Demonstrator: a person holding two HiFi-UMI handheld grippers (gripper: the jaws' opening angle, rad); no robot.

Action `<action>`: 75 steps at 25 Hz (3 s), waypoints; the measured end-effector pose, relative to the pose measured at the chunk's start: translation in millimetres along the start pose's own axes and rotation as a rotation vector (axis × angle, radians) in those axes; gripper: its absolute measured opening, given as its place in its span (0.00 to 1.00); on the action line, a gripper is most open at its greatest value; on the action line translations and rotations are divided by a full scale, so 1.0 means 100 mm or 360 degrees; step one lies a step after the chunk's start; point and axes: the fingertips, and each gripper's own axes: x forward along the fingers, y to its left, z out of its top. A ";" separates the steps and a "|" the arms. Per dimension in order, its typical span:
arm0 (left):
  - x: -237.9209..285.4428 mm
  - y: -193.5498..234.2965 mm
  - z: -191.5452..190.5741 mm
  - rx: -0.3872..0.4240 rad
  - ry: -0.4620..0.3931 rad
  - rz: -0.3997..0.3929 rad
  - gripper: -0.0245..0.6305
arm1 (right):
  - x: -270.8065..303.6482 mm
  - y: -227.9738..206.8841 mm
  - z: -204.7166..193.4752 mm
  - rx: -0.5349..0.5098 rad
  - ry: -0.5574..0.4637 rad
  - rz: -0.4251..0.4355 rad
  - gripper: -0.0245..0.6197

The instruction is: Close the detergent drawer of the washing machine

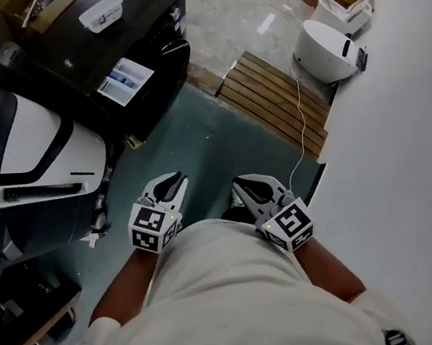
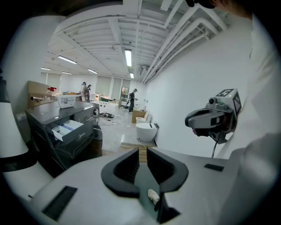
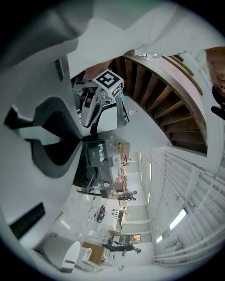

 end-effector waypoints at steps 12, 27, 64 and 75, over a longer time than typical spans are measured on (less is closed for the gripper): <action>1.03 -0.12 0.70 -0.0198 -0.0150 0.0491 0.12 | -0.43 -1.58 -0.04 0.0000 0.0027 0.0223 0.05; 1.20 1.08 0.89 -0.0402 -0.0194 0.0938 0.12 | 0.69 -2.26 0.65 -0.0109 0.0122 0.0551 0.05; 1.63 2.71 0.60 -0.1088 -0.0167 0.2221 0.14 | 2.89 -3.67 1.72 -0.0672 0.0505 0.1655 0.05; 1.64 2.87 0.60 -0.1062 -0.0112 0.2215 0.15 | 3.16 -3.64 1.91 -0.0716 0.0486 0.1742 0.05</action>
